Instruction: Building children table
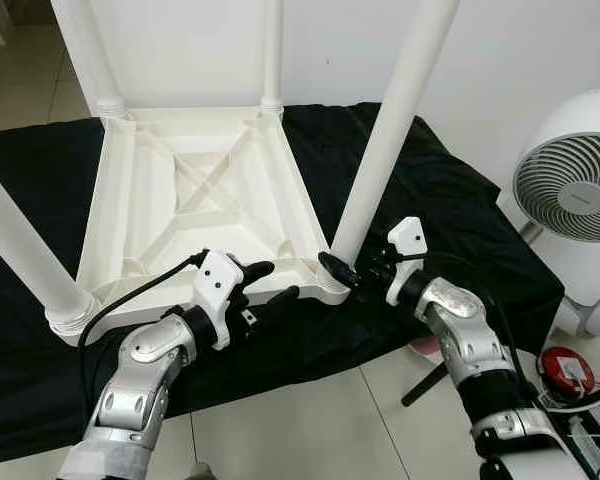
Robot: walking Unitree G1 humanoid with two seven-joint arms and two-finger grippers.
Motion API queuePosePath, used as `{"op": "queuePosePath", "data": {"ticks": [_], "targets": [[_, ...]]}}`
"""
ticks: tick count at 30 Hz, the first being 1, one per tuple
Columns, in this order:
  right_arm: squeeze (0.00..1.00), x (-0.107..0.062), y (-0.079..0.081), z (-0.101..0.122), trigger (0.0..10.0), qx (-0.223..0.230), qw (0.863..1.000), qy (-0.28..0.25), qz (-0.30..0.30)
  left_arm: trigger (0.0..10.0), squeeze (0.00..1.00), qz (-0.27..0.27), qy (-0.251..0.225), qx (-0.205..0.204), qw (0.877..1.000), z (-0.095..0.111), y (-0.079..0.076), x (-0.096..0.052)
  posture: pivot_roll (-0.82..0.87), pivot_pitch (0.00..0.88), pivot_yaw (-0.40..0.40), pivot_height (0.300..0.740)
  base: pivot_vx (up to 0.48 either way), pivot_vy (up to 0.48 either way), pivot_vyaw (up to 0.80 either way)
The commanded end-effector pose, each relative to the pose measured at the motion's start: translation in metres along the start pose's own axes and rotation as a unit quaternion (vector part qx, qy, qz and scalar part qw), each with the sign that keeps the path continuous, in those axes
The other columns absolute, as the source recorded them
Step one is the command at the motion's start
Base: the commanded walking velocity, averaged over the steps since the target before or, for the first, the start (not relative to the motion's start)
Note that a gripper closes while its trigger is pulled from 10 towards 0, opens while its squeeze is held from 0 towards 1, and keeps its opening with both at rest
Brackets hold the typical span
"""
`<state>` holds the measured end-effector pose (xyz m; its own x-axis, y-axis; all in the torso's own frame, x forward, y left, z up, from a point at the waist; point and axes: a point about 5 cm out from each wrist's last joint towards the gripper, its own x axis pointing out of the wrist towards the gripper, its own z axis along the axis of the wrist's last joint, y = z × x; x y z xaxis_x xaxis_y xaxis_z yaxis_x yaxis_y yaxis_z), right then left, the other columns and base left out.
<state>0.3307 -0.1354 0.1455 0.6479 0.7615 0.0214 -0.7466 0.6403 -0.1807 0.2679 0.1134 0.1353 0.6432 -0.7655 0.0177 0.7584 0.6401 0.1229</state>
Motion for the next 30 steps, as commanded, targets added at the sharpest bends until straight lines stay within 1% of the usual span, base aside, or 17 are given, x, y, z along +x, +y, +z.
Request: {"op": "queuePosePath", "data": {"ticks": [1, 2, 7, 14, 15, 17, 18, 19, 21, 22, 23, 24, 25, 26, 28, 29, 30], "targets": [[0.00, 0.000, 0.000, -0.004, 5.1, -0.004, 0.999, 0.015, 0.035, 10.0, 0.00, 0.002, 0.017, -0.011, 1.000, -0.010, -0.006, 0.001, 0.00, 0.000, -0.063, 0.740, 0.000, 0.000, 0.00], [0.00, 0.001, 0.001, -0.006, 0.0, -0.001, 0.998, 0.022, 0.053, 10.0, 0.00, -0.001, 0.020, -0.016, 1.000, -0.010, -0.008, 0.001, 0.01, 0.000, -0.064, 0.740, 0.000, 0.000, 0.00], [0.00, 0.003, 0.001, -0.011, 0.0, 0.004, 0.996, 0.034, 0.079, 10.0, 0.00, -0.007, 0.019, -0.013, 1.000, -0.008, -0.011, 0.002, 0.01, 0.000, -0.067, 0.740, 0.000, 0.000, 0.00], [0.00, 0.003, -0.002, -0.018, 0.0, 0.013, 0.996, 0.039, 0.081, 10.0, 0.00, -0.010, 0.014, -0.010, 1.000, -0.005, -0.012, 0.003, 0.02, 0.000, -0.066, 0.740, 0.000, 0.000, 0.00], [0.00, 0.003, -0.003, -0.019, 5.7, 0.014, 0.997, 0.038, 0.068, 10.0, 0.00, -0.009, 0.014, -0.008, 1.000, -0.004, -0.011, 0.003, 0.02, 0.000, -0.067, 0.740, 0.000, 0.000, 0.00], [0.00, 0.003, -0.003, -0.019, 5.7, 0.014, 0.997, 0.038, 0.068, 10.0, 0.00, -0.009, 0.014, -0.008, 1.000, -0.004, -0.011, 0.003, 0.02, 0.000, -0.067, 0.740, 0.000, 0.000, 0.00], [0.00, 0.003, -0.004, -0.019, 10.0, 0.020, 0.998, 0.033, 0.051, 10.0, 0.00, -0.008, 0.013, -0.008, 1.000, -0.004, -0.011, 0.003, 0.02, 0.000, -0.068, 0.740, 0.000, 0.000, 0.00], [0.00, 0.005, -0.003, -0.020, 10.0, 0.024, 0.999, 0.027, 0.021, 10.0, 0.00, -0.005, 0.012, -0.006, 1.000, -0.004, -0.011, 0.003, 0.02, 0.000, -0.071, 0.740, 0.000, 0.000, 0.00], [0.00, 0.005, -0.003, -0.020, 10.0, 0.024, 0.999, 0.027, 0.021, 10.0, 0.00, -0.005, 0.012, -0.006, 1.000, -0.004, -0.011, 0.003, 0.02, 0.000, -0.071, 0.740, 0.000, 0.000, 0.00], [0.00, 0.007, -0.001, -0.020, 10.0, 0.033, 0.999, 0.022, -0.003, 10.0, 0.00, -0.003, 0.011, -0.003, 1.000, -0.003, -0.010, 0.003, 0.02, 0.000, -0.072, 0.740, 0.000, 0.000, 0.00], [0.00, 0.009, 0.004, -0.021, 10.0, 0.041, 0.999, 0.014, -0.031, 10.0, 0.00, -0.001, 0.010, -0.001, 1.000, -0.002, -0.007, 0.003, 0.02, 0.000, -0.071, 0.740, 0.000, 0.000, 0.00], [0.00, 0.009, 0.004, -0.021, 10.0, 0.041, 0.999, 0.014, -0.031, 10.0, 0.00, -0.001, 0.010, -0.001, 1.000, -0.002, -0.007, 0.003, 0.02, 0.000, -0.071, 0.740, 0.000, 0.000, 0.00], [0.00, 0.010, 0.010, -0.022, 10.0, 0.044, 0.998, 0.010, -0.049, 10.0, 0.00, 0.003, 0.011, 0.001, 1.000, -0.002, -0.003, 0.003, 0.02, 0.000, -0.072, 0.740, 0.000, 0.000, 0.00], [0.00, 0.010, 0.010, -0.022, 10.0, 0.044, 0.998, 0.010, -0.049, 10.0, 0.00, 0.003, 0.011, 0.001, 1.000, -0.002, -0.003, 0.003, 0.02, 0.000, -0.072, 0.740, 0.000, 0.000, 0.00], [0.00, 0.010, 0.016, -0.024, 10.0, 0.054, 0.995, 0.009, -0.081, 10.0, 0.00, 0.009, 0.010, 0.003, 1.000, 0.000, 0.003, 0.002, 0.02, 0.000, -0.074, 0.740, 0.000, 0.000, 0.00], [0.00, 0.010, 0.016, -0.024, 10.0, 0.054, 0.995, 0.009, -0.081, 10.0, 0.00, 0.009, 0.010, 0.003, 1.000, 0.000, 0.003, 0.002, 0.02, 0.000, -0.074, 0.740, 0.000, 0.000, 0.00], [0.00, 0.011, 0.018, -0.026, 10.0, 0.050, 0.993, 0.012, -0.108, 10.0, 0.00, 0.012, 0.011, 0.005, 1.000, 0.001, 0.006, 0.001, 0.02, 0.000, -0.073, 0.740, 0.000, 0.000, 0.00]]}}
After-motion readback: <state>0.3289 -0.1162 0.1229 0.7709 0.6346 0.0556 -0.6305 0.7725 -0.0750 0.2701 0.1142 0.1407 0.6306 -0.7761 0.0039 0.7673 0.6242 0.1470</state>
